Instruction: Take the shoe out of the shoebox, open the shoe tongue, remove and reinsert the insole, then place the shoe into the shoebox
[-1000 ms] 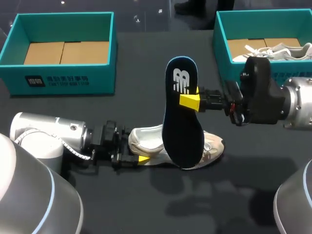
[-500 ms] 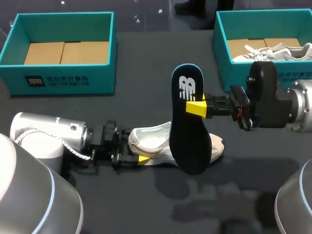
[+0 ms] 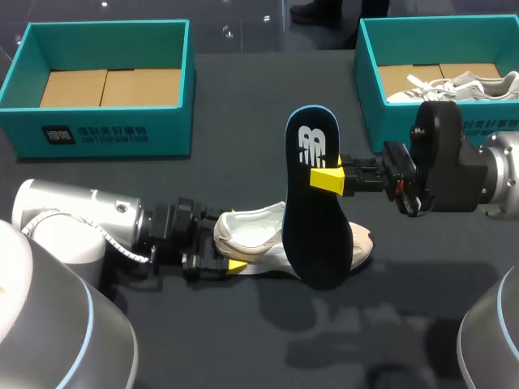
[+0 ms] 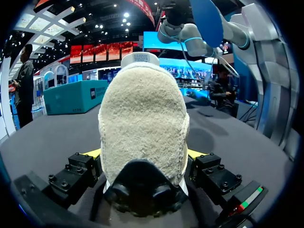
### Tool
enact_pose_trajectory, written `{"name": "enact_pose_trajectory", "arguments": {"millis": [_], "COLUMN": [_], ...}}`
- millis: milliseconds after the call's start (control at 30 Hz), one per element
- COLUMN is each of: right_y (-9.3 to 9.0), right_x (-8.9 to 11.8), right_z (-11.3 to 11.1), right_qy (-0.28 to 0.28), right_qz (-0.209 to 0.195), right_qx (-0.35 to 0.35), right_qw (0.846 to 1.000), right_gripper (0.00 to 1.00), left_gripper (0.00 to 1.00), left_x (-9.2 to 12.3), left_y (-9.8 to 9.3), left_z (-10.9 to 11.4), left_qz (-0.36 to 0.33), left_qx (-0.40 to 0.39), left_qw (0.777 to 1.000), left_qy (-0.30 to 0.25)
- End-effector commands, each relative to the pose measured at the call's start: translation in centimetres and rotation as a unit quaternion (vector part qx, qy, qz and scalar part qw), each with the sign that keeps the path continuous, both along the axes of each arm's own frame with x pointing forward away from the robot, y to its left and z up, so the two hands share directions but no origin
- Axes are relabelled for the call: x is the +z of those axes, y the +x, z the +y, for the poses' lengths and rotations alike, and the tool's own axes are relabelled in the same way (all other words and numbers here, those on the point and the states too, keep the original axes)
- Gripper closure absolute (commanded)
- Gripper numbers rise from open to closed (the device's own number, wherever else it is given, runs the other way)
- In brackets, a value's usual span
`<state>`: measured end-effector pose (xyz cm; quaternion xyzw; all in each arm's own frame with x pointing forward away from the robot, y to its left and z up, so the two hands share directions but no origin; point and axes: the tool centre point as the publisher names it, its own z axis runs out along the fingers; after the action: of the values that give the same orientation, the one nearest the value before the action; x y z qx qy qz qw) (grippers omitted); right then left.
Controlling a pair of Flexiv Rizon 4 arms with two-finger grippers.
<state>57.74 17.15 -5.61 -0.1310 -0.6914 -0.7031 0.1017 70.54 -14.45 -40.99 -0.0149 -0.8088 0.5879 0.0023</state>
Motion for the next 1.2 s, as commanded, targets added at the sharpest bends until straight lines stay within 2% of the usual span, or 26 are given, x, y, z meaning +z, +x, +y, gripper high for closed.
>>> {"name": "enact_pose_trajectory", "arguments": {"millis": [33, 133, 233, 833, 967, 1200], "right_y": [0.0, 0.0, 0.0, 0.0, 0.0, 0.0], "right_x": [-0.1, -0.1, -0.1, -0.1, -0.1, -0.1], "right_z": [0.2, 0.2, 0.2, 0.2, 0.2, 0.2], "right_qy": [0.000, 0.000, 0.000, 0.000, 0.000, 0.000], "right_qz": [0.000, 0.000, 0.000, 0.000, 0.000, 0.000], "right_qx": [-0.001, -0.001, -0.001, -0.001, -0.001, -0.001], "right_qw": [1.000, 1.000, 1.000, 1.000, 1.000, 1.000], "right_gripper": [1.00, 1.00, 1.00, 1.00, 1.00, 1.00], "left_gripper": [0.00, 0.00, 0.00, 0.00, 0.00, 0.00], "left_x": [1.0, 1.4, 1.6, 1.6, 2.2, 3.0], "left_y": [-0.1, 0.1, 0.0, 0.0, -0.2, -0.5], "left_z": [0.4, 0.7, 1.3, 1.3, 1.3, 1.5], "left_qz": [-0.002, -0.002, 0.007, 0.007, -0.018, -0.015], "left_qx": [0.003, 0.003, 0.010, 0.010, -0.003, -0.010], "left_qw": [1.000, 0.998, 0.985, 0.985, 0.980, 0.966], "left_qy": [0.028, 0.064, 0.172, 0.172, 0.198, 0.259]}}
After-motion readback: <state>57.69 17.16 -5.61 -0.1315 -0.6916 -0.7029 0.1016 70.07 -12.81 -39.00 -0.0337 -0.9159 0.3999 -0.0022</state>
